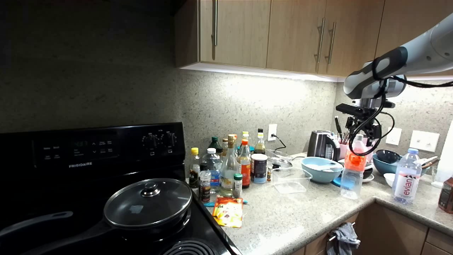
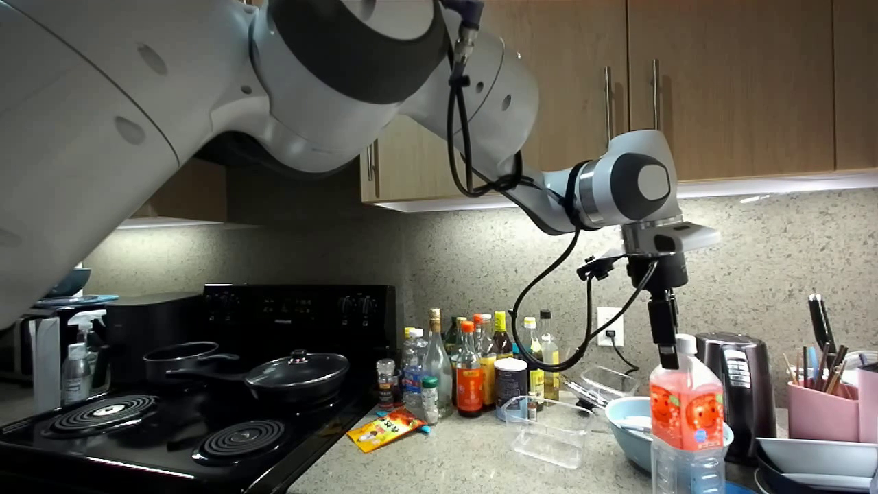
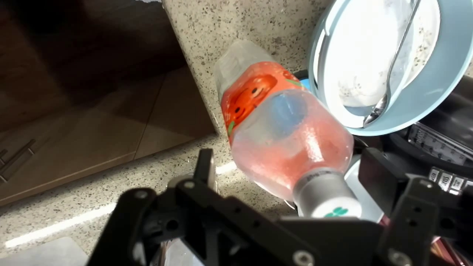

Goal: Put the plastic bottle inside the container

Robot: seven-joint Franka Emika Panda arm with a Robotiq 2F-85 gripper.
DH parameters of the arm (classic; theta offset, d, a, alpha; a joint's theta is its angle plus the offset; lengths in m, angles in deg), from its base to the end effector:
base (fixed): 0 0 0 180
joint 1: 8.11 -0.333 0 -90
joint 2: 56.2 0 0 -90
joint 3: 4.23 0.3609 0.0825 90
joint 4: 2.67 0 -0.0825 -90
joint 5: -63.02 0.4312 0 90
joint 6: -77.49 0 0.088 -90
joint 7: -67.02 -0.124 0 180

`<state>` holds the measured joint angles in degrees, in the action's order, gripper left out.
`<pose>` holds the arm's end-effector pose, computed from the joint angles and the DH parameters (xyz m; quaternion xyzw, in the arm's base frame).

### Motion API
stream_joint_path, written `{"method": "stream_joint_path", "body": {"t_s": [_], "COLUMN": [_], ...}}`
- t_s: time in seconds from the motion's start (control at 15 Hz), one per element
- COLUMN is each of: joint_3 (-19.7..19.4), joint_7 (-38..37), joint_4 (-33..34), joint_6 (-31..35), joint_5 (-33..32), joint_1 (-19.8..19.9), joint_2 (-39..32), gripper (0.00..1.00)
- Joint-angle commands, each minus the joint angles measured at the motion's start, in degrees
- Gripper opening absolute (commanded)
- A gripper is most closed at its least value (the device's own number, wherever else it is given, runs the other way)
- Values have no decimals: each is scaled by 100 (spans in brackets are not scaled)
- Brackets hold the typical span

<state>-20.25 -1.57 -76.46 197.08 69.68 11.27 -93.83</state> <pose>0.7043 -0.4226 0.3915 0.6214 -0.7785 0.0881 0.0043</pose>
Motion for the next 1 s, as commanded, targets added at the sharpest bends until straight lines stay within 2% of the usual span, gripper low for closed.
{"method": "stream_joint_path", "body": {"t_s": [0.0, 0.07, 0.2, 0.67, 0.73, 0.8, 0.93], "joint_3": [15, 22, 49, 97, 68, 37, 37], "joint_7": [-15, -19, 46, 138, 35, -1, -1], "joint_4": [104, 115, 122, 94, 116, 27, 28], "joint_6": [-62, -63, -98, -60, -87, -3, -3], "joint_5": [85, 103, 122, 90, 65, 3, 3], "joint_1": [69, 79, 100, 91, 64, 14, 14], "joint_2": [-40, -47, -46, -17, -28, 0, 0], "gripper": [100, 100, 74, 27, 70, 42, 48]}}
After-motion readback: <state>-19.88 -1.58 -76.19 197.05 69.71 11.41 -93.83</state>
